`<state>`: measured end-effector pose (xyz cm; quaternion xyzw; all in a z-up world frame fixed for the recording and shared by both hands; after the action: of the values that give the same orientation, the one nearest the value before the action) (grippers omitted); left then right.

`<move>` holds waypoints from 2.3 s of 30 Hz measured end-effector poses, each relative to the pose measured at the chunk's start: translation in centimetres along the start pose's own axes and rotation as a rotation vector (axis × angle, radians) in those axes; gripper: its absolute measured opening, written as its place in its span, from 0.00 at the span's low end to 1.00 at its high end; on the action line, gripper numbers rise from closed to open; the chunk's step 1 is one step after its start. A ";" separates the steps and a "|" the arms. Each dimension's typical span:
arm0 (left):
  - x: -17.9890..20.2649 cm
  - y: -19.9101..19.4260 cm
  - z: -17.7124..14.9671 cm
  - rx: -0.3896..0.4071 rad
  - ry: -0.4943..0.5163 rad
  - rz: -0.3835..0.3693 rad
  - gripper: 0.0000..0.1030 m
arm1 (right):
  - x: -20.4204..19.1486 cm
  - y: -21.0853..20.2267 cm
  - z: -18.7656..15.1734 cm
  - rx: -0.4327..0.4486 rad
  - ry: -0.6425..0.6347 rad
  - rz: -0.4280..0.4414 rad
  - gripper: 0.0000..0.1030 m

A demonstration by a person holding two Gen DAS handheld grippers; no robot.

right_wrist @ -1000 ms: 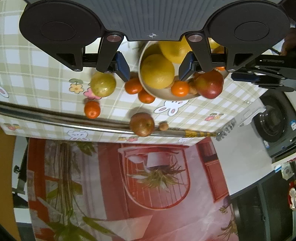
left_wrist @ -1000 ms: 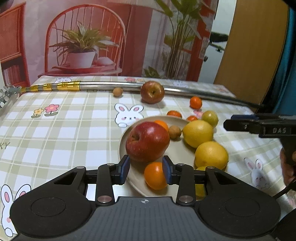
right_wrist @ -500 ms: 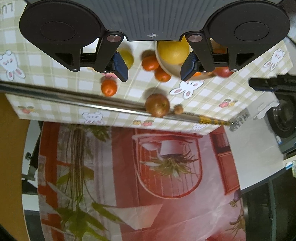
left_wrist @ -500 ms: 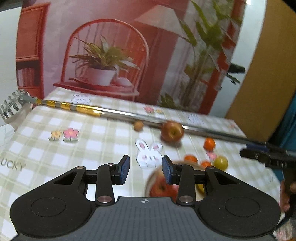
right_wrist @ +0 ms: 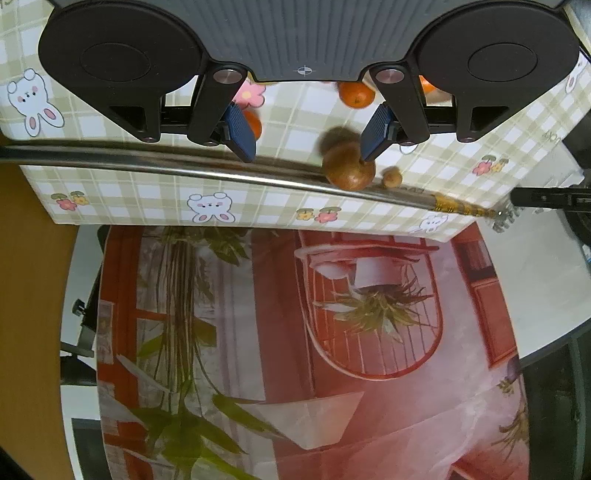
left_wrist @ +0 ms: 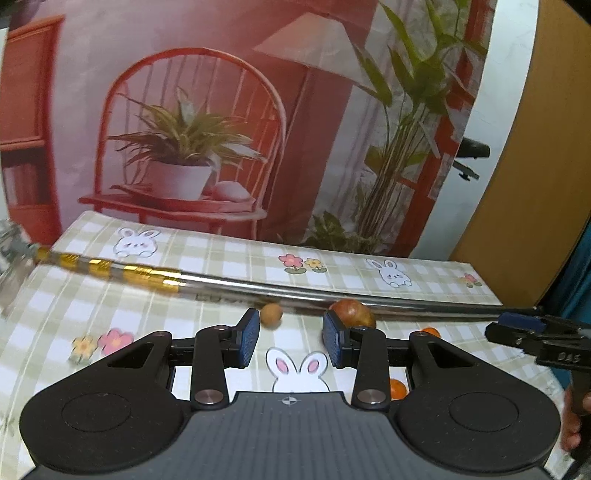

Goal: Organize fruits
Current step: 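Move the left tool to a brown longan by the steel pole while the right tool approaches a red apple, then close the left tool on the brown longan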

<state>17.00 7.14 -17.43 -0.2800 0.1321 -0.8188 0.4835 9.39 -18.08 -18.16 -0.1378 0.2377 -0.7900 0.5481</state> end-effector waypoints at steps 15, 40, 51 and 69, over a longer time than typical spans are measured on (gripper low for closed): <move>-3.0 12.1 -0.2 -0.127 0.097 0.036 0.36 | 0.2 4.3 0.7 -0.016 0.058 0.021 0.58; -4.9 15.2 -0.3 -0.187 0.045 0.055 0.24 | 0.3 7.2 -0.6 -0.080 0.061 0.037 0.57; -3.2 12.1 -1.4 -0.175 0.104 0.018 0.15 | -0.3 7.4 -0.5 -0.081 0.044 0.049 0.57; -4.4 8.7 -2.9 -0.163 0.033 -0.002 0.28 | -1.4 7.8 -0.3 -0.083 0.025 0.099 0.57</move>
<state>23.19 6.46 -25.44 -0.3052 0.2060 -0.8103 0.4560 15.98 -18.94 -22.44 -0.1388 0.2836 -0.7529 0.5774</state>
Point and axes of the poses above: each gripper's, at about its wrist camera, not at the fingertips, and y roughly the way its jaws point, x to its right, z to its top, the point moved 1 cm from there along y, roughly the way its jaws point, and after that the axes turned 14 degrees about -z, right-handed, at the moved point
